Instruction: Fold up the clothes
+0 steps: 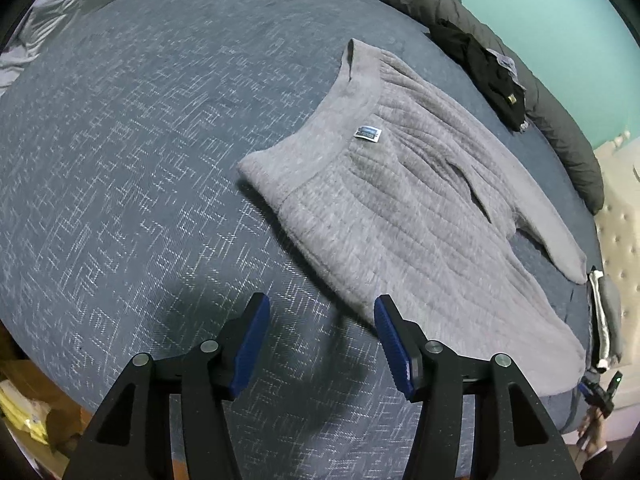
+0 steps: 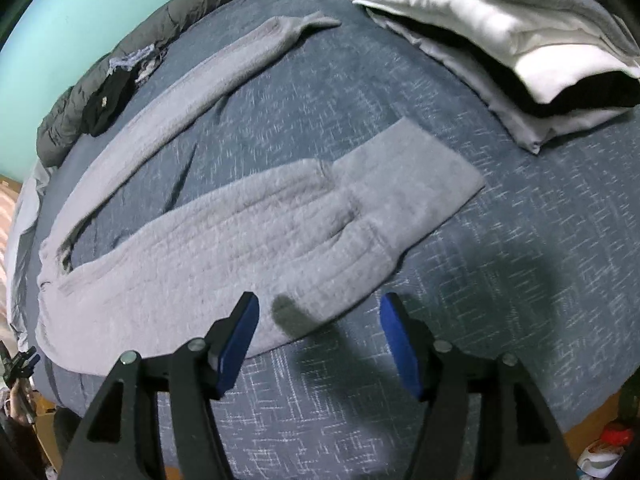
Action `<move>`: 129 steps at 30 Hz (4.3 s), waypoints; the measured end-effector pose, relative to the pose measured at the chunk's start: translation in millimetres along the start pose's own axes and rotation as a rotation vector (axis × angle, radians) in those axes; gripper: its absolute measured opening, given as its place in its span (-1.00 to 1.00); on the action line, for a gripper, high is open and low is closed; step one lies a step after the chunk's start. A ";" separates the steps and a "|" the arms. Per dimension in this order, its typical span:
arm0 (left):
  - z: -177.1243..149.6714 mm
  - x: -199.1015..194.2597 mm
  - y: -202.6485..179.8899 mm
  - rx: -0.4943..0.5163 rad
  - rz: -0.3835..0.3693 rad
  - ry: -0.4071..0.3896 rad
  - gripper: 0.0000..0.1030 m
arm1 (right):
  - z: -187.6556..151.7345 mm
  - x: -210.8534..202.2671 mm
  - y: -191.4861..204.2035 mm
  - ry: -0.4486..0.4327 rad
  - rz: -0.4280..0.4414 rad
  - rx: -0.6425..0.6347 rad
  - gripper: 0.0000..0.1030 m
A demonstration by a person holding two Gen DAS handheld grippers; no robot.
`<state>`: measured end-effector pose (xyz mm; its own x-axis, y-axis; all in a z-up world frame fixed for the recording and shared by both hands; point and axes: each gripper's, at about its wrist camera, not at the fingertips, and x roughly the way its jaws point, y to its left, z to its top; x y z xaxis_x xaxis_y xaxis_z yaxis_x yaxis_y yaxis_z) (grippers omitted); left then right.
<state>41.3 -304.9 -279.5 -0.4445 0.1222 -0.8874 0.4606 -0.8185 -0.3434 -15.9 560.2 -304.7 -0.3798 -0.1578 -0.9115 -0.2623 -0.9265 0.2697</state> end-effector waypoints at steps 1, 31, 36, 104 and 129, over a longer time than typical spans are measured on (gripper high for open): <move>0.3 1.1 0.4 -0.008 -0.006 0.000 0.16 | -0.2 2.4 -0.5 0.000 0.001 0.006 0.24; 21.1 22.7 -1.3 -0.008 -0.035 -0.065 -0.91 | 2.0 8.1 -6.7 -0.051 0.109 0.119 -0.75; 29.2 12.9 -4.6 0.006 -0.045 -0.087 -0.92 | 7.8 -1.7 -1.5 -0.080 0.118 0.095 -0.86; 311.2 157.3 -127.5 0.126 0.126 -0.091 -0.50 | 376.3 141.8 135.2 -0.044 -0.169 0.036 0.21; 157.2 122.8 -200.7 0.178 -0.045 -0.280 0.09 | 291.6 137.1 78.7 -0.198 0.126 0.178 0.23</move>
<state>-226.4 -213.9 -271.2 -0.6667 0.0215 -0.7450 0.3052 -0.9041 -0.2992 -347.3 565.2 -317.9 -0.5802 -0.1821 -0.7938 -0.3472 -0.8264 0.4433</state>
